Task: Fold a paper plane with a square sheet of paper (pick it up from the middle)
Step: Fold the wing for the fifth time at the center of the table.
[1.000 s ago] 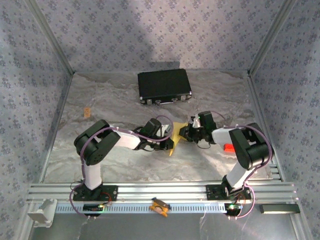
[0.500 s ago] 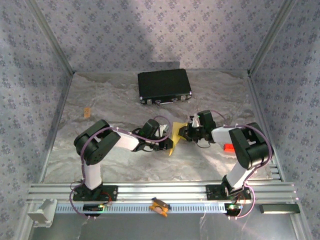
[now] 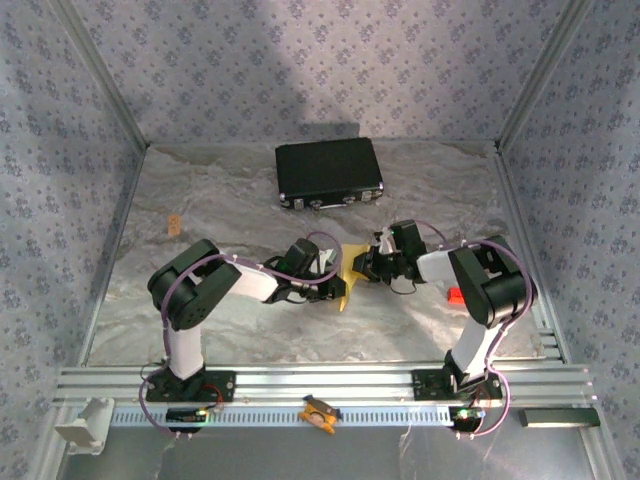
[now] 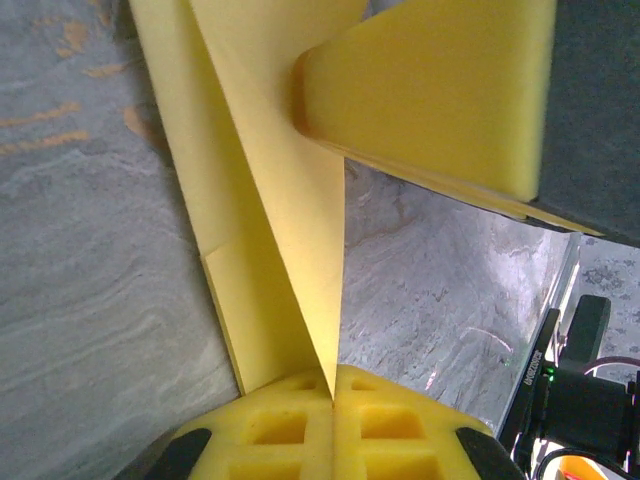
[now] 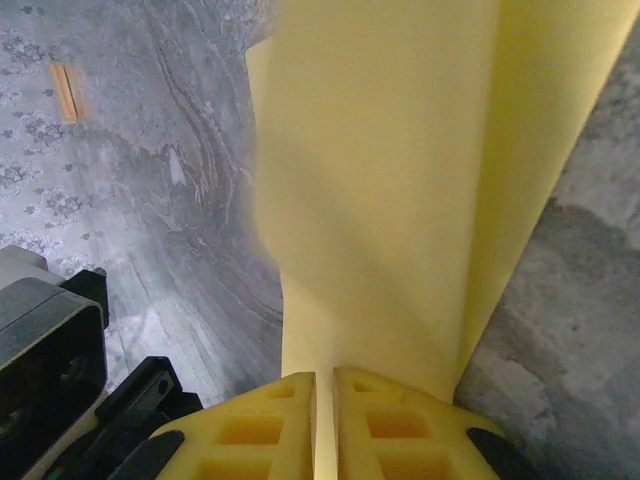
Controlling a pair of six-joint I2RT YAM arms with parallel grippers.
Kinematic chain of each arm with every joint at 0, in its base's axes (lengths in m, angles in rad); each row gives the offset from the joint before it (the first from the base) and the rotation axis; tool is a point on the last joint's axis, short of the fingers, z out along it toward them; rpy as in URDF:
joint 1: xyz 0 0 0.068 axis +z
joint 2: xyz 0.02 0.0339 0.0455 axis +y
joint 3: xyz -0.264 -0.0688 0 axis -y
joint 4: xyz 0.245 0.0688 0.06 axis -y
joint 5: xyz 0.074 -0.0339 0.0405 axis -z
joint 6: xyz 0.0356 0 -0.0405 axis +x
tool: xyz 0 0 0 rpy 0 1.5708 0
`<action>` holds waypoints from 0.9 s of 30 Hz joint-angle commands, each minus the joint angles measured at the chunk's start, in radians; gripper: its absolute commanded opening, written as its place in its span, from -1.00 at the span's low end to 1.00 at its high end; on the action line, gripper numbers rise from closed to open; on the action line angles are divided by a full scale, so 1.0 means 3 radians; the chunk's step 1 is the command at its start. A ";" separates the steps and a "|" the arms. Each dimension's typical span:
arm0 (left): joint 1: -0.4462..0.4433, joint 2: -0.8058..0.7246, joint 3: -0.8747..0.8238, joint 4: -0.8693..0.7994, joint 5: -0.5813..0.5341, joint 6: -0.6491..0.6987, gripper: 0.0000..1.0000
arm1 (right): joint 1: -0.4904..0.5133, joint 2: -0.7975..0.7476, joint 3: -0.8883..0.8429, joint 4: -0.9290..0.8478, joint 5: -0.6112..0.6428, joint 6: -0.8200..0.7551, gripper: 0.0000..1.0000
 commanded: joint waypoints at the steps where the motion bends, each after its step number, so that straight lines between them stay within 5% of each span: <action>1: 0.0017 0.0093 -0.0094 -0.0122 -0.0065 -0.0007 -1.00 | 0.0009 0.0139 0.0059 -0.0003 -0.0042 -0.0056 -0.71; 6: 0.0019 0.0060 -0.0062 -0.0211 -0.0051 0.0033 -1.00 | 0.0017 0.0140 -0.0012 -0.0063 0.0095 -0.0048 -0.73; 16: 0.0009 -0.0250 0.0051 -0.0252 0.0006 -0.0017 -0.58 | 0.0055 0.0149 -0.0006 -0.0185 0.0180 -0.0085 -0.74; 27: 0.0021 -0.0185 0.0107 -0.0059 -0.0039 -0.0160 -0.55 | 0.0061 0.0104 -0.0003 -0.0247 0.0195 -0.0132 -0.75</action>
